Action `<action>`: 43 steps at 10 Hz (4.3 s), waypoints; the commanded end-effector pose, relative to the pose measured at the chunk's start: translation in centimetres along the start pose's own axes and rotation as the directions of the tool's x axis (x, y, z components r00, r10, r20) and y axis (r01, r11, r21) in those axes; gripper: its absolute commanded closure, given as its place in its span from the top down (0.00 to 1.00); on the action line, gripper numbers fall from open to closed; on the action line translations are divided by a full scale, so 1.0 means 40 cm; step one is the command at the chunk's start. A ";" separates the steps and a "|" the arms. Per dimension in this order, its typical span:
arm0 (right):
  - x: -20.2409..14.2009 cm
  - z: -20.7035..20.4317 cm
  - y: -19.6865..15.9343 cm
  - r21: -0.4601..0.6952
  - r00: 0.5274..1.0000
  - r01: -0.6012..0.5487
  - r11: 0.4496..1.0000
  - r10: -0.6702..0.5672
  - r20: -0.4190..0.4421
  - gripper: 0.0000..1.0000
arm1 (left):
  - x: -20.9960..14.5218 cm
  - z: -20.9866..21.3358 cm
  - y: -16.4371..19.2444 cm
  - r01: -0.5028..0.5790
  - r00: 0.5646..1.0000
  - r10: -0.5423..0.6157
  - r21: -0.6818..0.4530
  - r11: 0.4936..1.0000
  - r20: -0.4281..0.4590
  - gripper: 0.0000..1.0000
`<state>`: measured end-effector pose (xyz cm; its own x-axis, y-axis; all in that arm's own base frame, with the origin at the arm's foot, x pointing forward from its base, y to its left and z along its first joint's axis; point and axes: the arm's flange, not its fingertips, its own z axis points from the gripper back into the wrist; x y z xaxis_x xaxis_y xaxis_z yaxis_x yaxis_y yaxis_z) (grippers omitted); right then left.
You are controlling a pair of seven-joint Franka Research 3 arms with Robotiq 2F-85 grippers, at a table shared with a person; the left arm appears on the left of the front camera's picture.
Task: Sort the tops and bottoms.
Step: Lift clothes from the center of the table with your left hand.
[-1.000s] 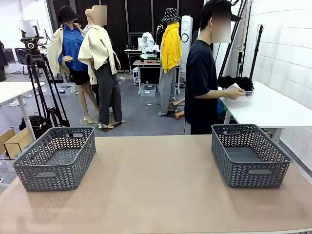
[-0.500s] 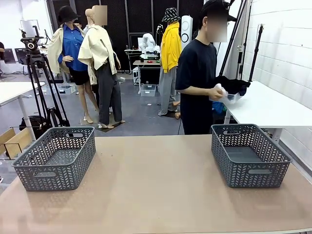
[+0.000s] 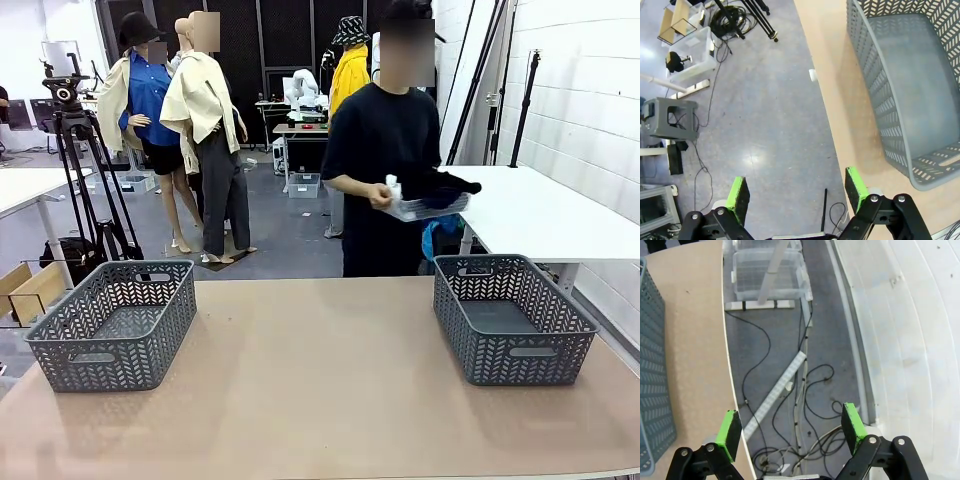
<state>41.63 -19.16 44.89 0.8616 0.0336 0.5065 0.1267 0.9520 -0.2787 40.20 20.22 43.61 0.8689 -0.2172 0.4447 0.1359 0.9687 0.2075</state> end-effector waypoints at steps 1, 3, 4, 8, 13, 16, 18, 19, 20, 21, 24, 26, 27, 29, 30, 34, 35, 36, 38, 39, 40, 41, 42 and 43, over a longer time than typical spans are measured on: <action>0.002 -0.002 0.000 0.000 1.000 -0.004 1.000 0.004 -0.003 1.00 | 0.000 0.001 0.001 -0.007 1.000 0.008 0.020 1.000 -0.006 1.00; 0.002 -0.002 0.000 0.000 1.000 -0.004 1.000 0.004 -0.003 1.00 | 0.000 0.001 0.001 -0.007 1.000 0.008 0.020 1.000 -0.006 1.00; 0.002 -0.002 0.000 0.000 1.000 -0.004 1.000 0.004 -0.003 1.00 | 0.000 0.001 0.001 -0.007 1.000 0.008 0.020 1.000 -0.006 1.00; 0.002 -0.002 0.000 0.000 1.000 -0.004 1.000 0.004 -0.003 1.00 | 0.000 0.001 0.001 -0.007 1.000 0.008 0.020 1.000 -0.006 1.00; 0.002 -0.002 0.000 0.000 1.000 -0.004 1.000 0.004 -0.003 1.00 | 0.000 0.001 0.001 -0.007 1.000 0.008 0.020 1.000 -0.006 1.00; 0.002 -0.002 0.000 0.000 1.000 -0.004 1.000 0.004 -0.003 1.00 | 0.000 0.001 0.001 -0.007 1.000 0.008 0.020 1.000 -0.006 1.00; 0.002 -0.002 0.000 0.000 1.000 -0.004 1.000 0.004 -0.003 1.00 | 0.000 0.001 0.001 -0.007 1.000 0.008 0.020 1.000 -0.006 1.00; 0.002 -0.002 0.000 0.000 1.000 -0.004 1.000 0.004 -0.003 1.00 | 0.000 0.001 0.001 -0.007 1.000 0.008 0.020 1.000 -0.006 1.00; 0.002 -0.002 0.000 0.000 1.000 -0.004 1.000 0.004 -0.003 1.00 | 0.000 0.001 0.001 -0.007 1.000 0.008 0.020 1.000 -0.006 1.00; 0.002 -0.002 0.000 0.000 1.000 -0.004 1.000 0.004 -0.003 1.00 | 0.000 0.001 0.001 -0.007 1.000 0.008 0.020 1.000 -0.006 1.00; 0.002 -0.002 0.000 0.000 1.000 -0.004 1.000 0.004 -0.003 1.00 | 0.000 0.001 0.001 -0.007 1.000 0.008 0.020 1.000 -0.006 1.00; 0.002 -0.002 0.000 0.000 1.000 -0.004 1.000 0.004 -0.003 1.00 | 0.000 0.001 0.001 -0.007 1.000 0.008 0.020 1.000 -0.006 1.00; 0.002 -0.002 0.000 0.000 1.000 -0.004 1.000 0.004 -0.003 1.00 | 0.000 0.001 0.001 -0.007 1.000 0.008 0.020 1.000 -0.006 1.00; 0.002 -0.002 0.000 0.000 1.000 -0.004 1.000 0.004 -0.003 1.00 | 0.000 0.001 0.001 -0.007 1.000 0.008 0.020 1.000 -0.006 1.00; 0.002 -0.002 0.000 0.000 1.000 -0.004 1.000 0.004 -0.003 1.00 | 0.000 0.001 0.001 -0.007 1.000 0.008 0.020 1.000 -0.006 1.00; 0.002 -0.002 0.000 0.000 1.000 -0.004 1.000 0.004 -0.003 1.00 | 0.000 0.001 0.001 -0.007 1.000 0.008 0.020 1.000 -0.006 1.00; 0.002 -0.002 0.000 0.000 1.000 -0.004 1.000 0.004 -0.003 1.00 | 0.000 0.001 0.001 -0.007 1.000 0.008 0.020 1.000 -0.006 1.00; 0.002 -0.002 0.000 0.000 1.000 -0.004 1.000 0.004 -0.003 1.00 | 0.000 0.001 0.001 -0.007 1.000 0.008 0.020 1.000 -0.006 1.00; 0.002 -0.002 0.000 0.000 1.000 -0.004 1.000 0.004 -0.003 1.00 | 0.000 0.001 0.001 -0.007 1.000 0.008 0.020 1.000 -0.006 1.00; 0.002 -0.002 0.000 0.000 1.000 -0.004 1.000 0.004 -0.003 1.00 | 0.000 0.001 0.001 -0.007 1.000 0.008 0.020 1.000 -0.006 1.00; 0.002 -0.002 0.000 0.000 1.000 -0.004 1.000 0.004 -0.003 1.00 | 0.000 0.001 0.001 -0.007 1.000 0.008 0.020 1.000 -0.006 1.00; 0.002 -0.002 0.000 0.000 1.000 -0.004 1.000 0.004 -0.003 1.00 | 0.000 0.001 0.001 -0.007 1.000 0.008 0.020 1.000 -0.006 1.00; 0.002 -0.002 0.000 0.000 1.000 -0.004 1.000 0.004 -0.003 1.00 | 0.000 0.001 0.001 -0.007 1.000 0.008 0.020 1.000 -0.006 1.00; 0.002 -0.002 0.000 0.000 1.000 -0.004 1.000 0.004 -0.003 1.00 | 0.000 0.001 0.001 -0.007 1.000 0.008 0.020 1.000 -0.006 1.00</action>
<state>41.62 -19.17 44.89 0.8616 0.0334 0.5065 0.1268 0.9520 -0.2786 40.21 20.19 43.63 0.8690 -0.2178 0.4444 0.1361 0.9685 0.2085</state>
